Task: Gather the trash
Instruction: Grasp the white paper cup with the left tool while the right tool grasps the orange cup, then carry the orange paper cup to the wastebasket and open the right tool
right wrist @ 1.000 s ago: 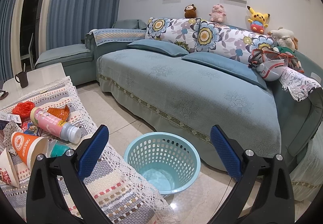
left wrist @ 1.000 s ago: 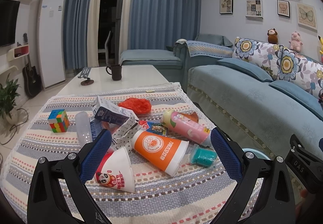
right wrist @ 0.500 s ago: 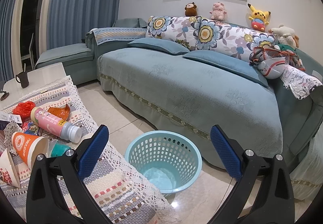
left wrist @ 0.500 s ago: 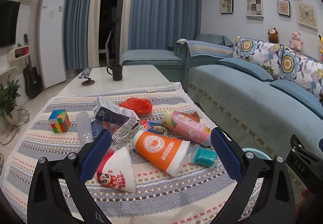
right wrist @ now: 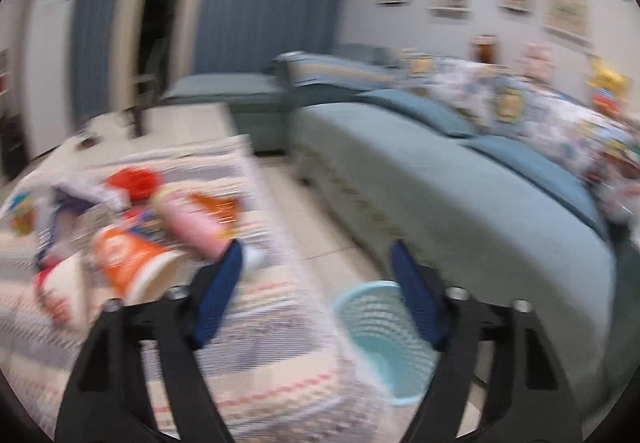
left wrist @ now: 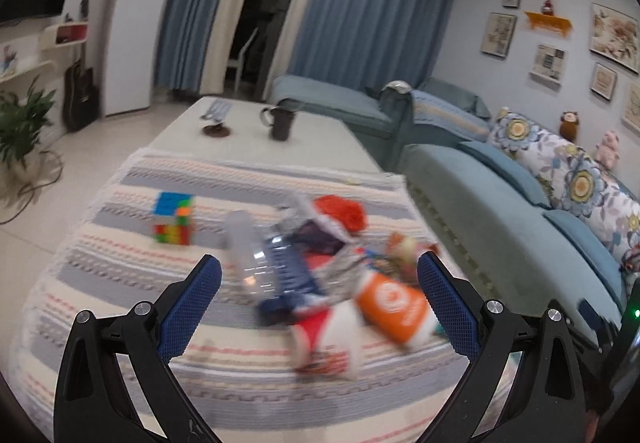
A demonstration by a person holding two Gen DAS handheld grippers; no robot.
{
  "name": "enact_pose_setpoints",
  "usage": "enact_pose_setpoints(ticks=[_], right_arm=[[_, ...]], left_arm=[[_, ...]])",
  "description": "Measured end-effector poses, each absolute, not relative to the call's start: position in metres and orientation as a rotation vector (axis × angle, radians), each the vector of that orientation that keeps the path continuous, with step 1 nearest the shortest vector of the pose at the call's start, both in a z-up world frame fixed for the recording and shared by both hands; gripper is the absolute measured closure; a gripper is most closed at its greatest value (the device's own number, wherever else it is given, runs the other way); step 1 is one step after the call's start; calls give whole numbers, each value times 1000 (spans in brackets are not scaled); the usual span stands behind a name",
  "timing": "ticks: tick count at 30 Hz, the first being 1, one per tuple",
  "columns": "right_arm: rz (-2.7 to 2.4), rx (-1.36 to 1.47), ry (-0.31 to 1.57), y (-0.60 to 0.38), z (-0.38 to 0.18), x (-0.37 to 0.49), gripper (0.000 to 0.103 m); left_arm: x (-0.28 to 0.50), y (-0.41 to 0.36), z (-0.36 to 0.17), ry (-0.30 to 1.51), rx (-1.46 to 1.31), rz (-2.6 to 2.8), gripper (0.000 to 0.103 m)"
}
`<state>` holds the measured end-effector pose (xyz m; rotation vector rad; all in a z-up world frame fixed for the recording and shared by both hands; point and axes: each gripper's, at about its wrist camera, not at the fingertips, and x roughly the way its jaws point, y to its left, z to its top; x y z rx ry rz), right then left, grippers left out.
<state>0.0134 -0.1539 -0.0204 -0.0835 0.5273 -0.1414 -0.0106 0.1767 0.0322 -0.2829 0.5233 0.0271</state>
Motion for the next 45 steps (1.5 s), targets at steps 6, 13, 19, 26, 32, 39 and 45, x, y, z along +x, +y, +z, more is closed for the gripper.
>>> enact_pose_setpoints(ticks=[6, 13, 19, 26, 32, 39, 45], right_arm=[[158, -88, 613, -106, -40, 45, 61], [294, -95, 689, -81, -56, 80, 61], [380, -69, 776, -72, -73, 115, 61], [392, -86, 844, -61, -96, 141, 36], [416, -62, 900, -55, -110, 149, 15], [504, -75, 940, -35, -116, 135, 58], [562, -99, 856, -24, -92, 100, 86]], left_arm=[[3, 188, -11, 668, -292, -56, 11], [46, 157, -59, 778, -181, -117, 17], [76, 154, -80, 836, -229, -184, 21], [86, 146, -106, 909, -277, -242, 44], [69, 139, -103, 905, -285, -275, 47], [45, 144, -83, 849, -287, -263, 55], [23, 166, -68, 795, -311, -208, 55]])
